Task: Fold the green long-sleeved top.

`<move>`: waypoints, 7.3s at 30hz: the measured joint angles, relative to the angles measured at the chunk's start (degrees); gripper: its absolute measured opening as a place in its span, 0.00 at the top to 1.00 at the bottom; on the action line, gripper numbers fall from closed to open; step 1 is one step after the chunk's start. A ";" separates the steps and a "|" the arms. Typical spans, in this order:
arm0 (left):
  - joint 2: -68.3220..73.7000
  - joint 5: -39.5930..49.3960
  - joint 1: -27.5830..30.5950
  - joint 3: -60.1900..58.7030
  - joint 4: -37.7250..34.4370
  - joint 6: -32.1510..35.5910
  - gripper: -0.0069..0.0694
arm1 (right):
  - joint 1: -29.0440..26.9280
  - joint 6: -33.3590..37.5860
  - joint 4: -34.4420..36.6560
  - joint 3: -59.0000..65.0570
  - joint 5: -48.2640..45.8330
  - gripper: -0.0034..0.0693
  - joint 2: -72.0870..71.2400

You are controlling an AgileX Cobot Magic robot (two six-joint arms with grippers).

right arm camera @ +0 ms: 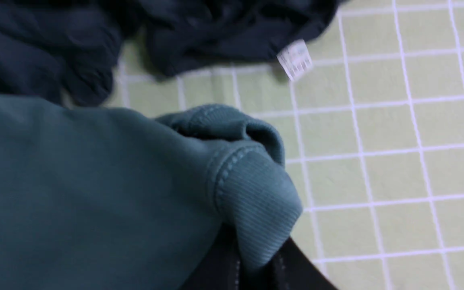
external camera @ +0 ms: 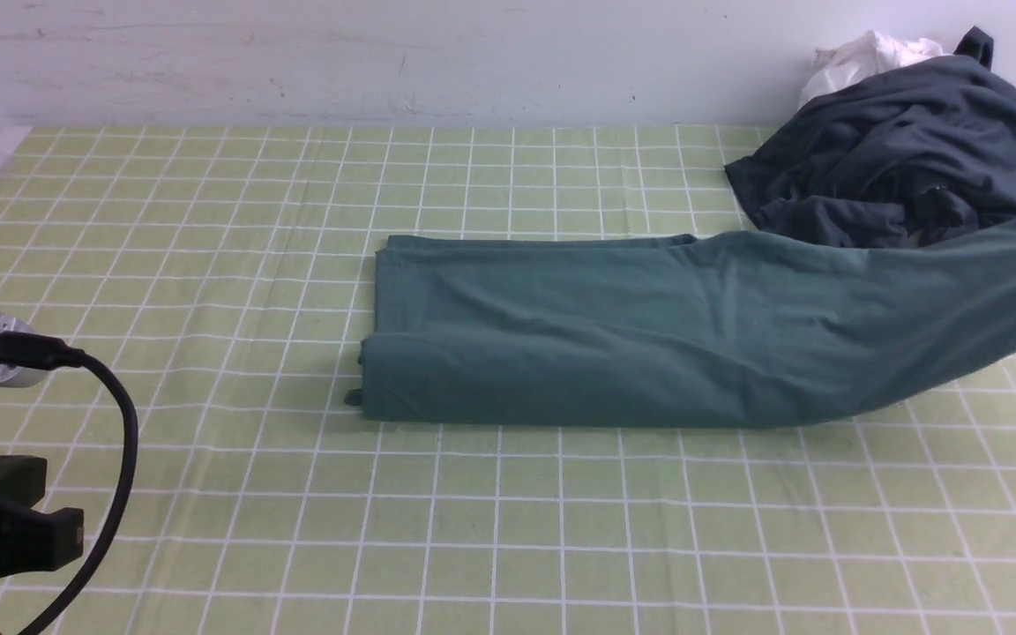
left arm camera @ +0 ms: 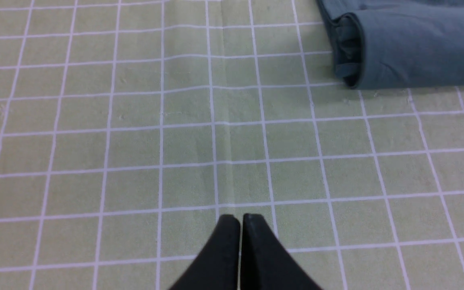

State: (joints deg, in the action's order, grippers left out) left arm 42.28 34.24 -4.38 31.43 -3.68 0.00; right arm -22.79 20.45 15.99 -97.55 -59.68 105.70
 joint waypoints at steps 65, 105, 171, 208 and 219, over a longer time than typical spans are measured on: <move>-4.39 -2.78 0.00 0.00 -0.17 4.68 0.91 | 52.14 3.63 -10.31 -6.15 2.97 0.97 -12.25; -25.80 -22.46 0.02 -13.30 -4.44 16.42 0.91 | 51.78 -27.82 -15.99 99.08 66.56 0.97 -73.93; -42.86 -27.80 6.57 -32.75 -2.78 16.63 0.91 | 23.47 -2.69 -5.95 98.91 38.68 0.97 -106.25; -42.95 -13.03 3.80 -33.03 -1.93 7.09 0.91 | 23.47 -2.69 -5.77 98.91 38.69 0.97 -106.25; -42.95 -13.03 3.80 -33.03 -1.93 7.07 0.91 | 23.47 -2.69 -5.77 98.91 38.69 0.97 -106.25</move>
State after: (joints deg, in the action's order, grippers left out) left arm -0.67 21.21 -0.58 -1.60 -5.61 7.07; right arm 0.68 17.76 10.22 1.37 -20.99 -0.55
